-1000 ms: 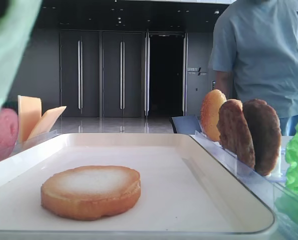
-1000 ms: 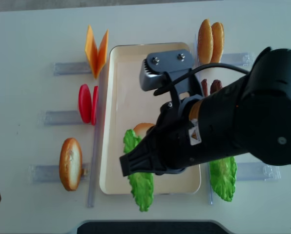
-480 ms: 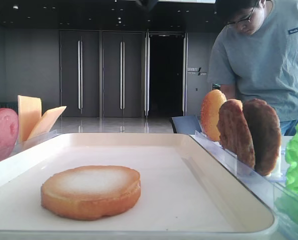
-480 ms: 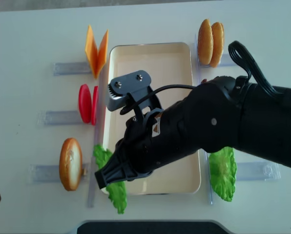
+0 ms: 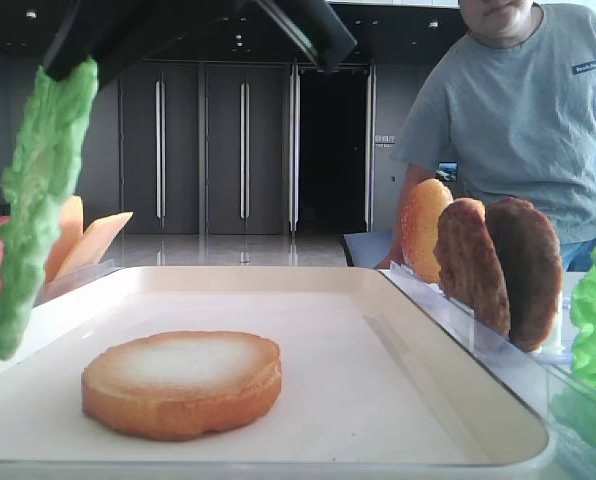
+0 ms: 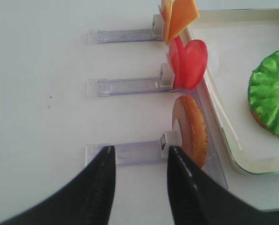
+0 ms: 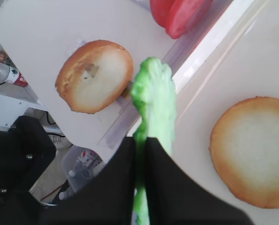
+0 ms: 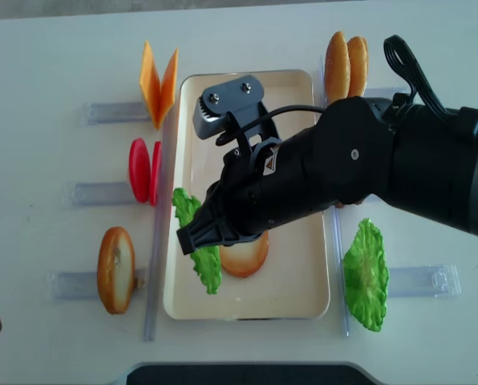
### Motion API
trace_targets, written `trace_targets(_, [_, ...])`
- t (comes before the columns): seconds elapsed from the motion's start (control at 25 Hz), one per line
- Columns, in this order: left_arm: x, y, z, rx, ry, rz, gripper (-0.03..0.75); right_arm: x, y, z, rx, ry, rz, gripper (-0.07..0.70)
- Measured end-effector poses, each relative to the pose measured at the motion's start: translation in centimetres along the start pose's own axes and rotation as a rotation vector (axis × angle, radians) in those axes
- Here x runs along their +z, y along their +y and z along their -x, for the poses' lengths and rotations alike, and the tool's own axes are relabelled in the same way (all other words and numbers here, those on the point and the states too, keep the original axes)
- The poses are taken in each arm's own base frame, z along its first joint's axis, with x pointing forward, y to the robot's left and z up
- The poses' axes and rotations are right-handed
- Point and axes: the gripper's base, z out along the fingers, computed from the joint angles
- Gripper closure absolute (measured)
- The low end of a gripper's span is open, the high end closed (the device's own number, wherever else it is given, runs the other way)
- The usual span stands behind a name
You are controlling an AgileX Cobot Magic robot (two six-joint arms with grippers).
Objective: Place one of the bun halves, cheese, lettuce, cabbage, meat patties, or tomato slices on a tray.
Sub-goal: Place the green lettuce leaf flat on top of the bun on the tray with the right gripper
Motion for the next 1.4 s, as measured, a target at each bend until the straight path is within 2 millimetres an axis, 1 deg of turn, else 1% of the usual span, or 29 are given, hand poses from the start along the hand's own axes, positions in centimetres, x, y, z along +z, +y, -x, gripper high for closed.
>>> trace_targets(0.12, [0.0, 0.0, 0.0, 0.0, 0.0, 0.0, 0.429, 0.8, -0.6, 0.0, -0.008, 0.005, -0.012, 0.604])
trace_targets(0.28, [0.0, 0.0, 0.0, 0.0, 0.0, 0.0, 0.429, 1.2, -0.8, 0.0, -0.016, 0.007, -0.018, 0.604])
trace_targets(1.4, [0.0, 0.0, 0.0, 0.0, 0.0, 0.0, 0.431, 1.5, -1.5, -0.3, -0.17, 0.039, -0.077, 0.604])
